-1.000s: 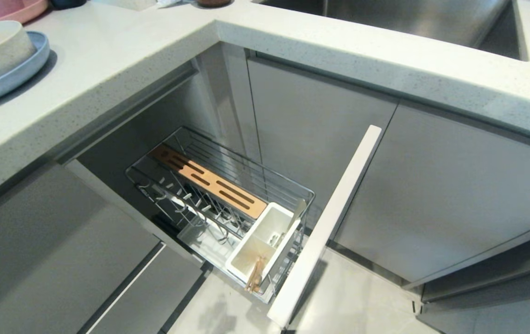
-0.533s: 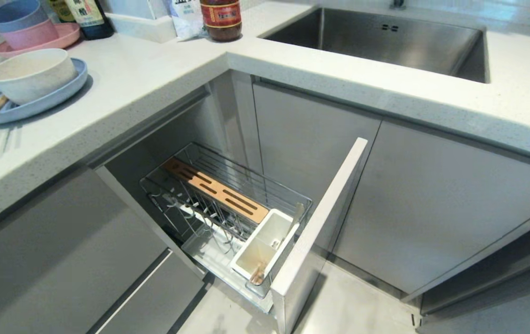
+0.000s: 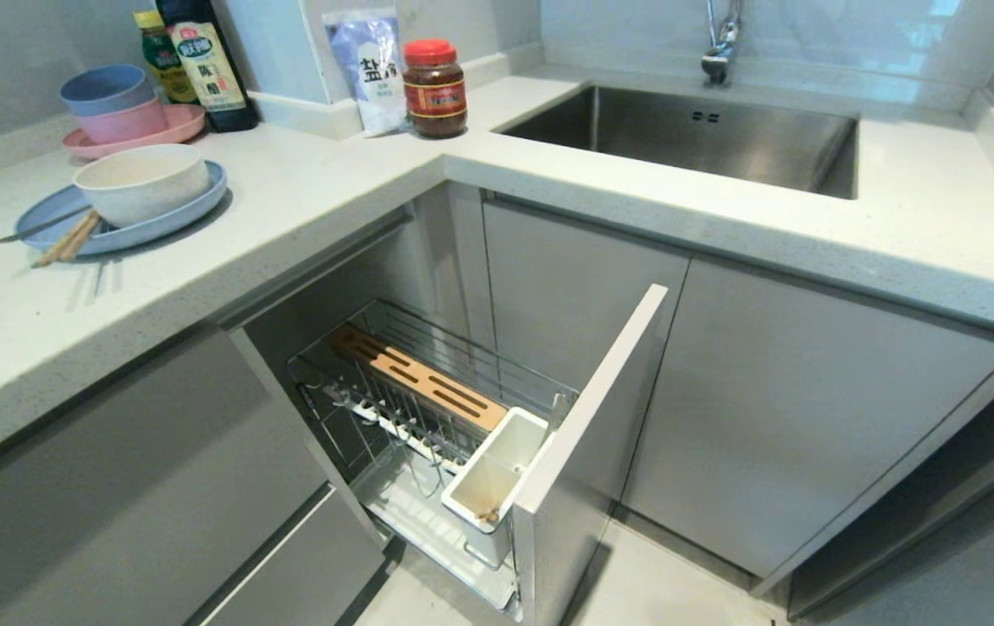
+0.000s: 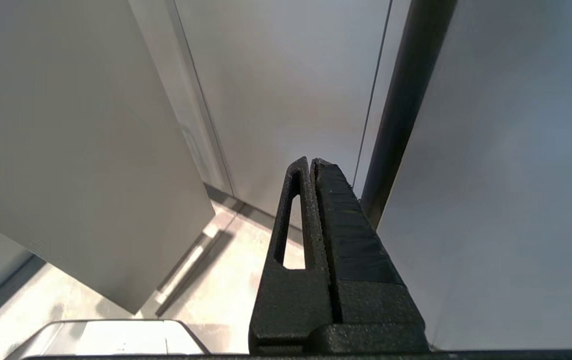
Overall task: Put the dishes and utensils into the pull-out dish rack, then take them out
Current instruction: Close the cupboard
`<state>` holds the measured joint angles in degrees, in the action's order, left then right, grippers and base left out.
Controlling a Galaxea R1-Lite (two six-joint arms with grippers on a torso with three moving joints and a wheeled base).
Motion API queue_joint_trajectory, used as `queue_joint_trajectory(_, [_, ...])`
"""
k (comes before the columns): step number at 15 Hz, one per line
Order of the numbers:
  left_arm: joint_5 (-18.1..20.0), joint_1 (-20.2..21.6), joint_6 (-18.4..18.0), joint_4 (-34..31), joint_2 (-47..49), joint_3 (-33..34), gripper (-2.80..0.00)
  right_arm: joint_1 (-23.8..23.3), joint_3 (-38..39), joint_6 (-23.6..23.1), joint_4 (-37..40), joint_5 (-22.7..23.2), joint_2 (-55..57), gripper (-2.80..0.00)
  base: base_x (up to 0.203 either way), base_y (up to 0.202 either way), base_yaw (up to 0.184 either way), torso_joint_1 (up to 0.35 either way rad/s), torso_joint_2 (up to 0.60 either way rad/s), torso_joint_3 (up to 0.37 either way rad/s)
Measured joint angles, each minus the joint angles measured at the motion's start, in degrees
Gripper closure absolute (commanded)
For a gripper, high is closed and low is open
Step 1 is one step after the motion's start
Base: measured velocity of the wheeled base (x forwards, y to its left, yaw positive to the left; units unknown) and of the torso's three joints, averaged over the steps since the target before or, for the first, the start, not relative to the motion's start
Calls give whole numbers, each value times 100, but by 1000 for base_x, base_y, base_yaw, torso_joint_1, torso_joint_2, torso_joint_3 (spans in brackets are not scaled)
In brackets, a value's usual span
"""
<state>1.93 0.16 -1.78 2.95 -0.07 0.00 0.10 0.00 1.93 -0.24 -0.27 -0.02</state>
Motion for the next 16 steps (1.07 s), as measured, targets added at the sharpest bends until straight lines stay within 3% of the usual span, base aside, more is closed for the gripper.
queue_joint_trajectory(16, [-2,0,13,9,0,0,0,0,0,-2,-2,0,0,0,0,0,0,2,3,204])
